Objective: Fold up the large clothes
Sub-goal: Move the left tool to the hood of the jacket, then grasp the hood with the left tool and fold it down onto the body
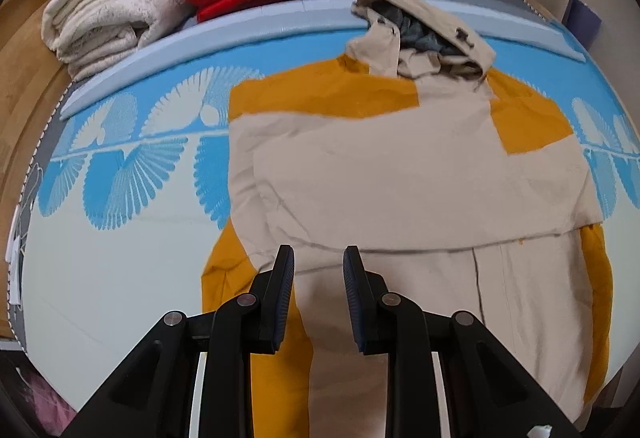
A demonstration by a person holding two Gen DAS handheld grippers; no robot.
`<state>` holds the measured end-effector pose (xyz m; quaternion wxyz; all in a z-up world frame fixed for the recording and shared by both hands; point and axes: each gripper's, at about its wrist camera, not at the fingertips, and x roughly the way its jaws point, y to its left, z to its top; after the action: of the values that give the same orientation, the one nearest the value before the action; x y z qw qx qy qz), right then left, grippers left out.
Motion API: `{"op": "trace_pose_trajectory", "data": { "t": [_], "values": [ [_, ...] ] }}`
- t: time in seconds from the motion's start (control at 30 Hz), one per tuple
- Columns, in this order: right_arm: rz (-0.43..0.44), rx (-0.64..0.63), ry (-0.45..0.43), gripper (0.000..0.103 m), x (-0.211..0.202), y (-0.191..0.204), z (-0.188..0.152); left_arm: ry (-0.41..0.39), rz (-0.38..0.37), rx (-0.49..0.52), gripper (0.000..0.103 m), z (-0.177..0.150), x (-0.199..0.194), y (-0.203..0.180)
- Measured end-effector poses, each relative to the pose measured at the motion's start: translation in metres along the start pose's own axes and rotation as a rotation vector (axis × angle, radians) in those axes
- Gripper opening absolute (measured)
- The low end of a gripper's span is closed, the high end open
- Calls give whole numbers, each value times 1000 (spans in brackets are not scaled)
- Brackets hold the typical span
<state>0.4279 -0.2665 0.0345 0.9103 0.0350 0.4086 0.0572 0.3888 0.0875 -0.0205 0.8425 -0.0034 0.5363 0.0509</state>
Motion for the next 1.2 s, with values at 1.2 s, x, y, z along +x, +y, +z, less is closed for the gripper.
{"op": "trace_pose_trajectory", "data": {
  "t": [1.2],
  "values": [
    [-19,56,206,11,78,-58,31,126,-282,-453,36,333,250,-39]
  ]
}}
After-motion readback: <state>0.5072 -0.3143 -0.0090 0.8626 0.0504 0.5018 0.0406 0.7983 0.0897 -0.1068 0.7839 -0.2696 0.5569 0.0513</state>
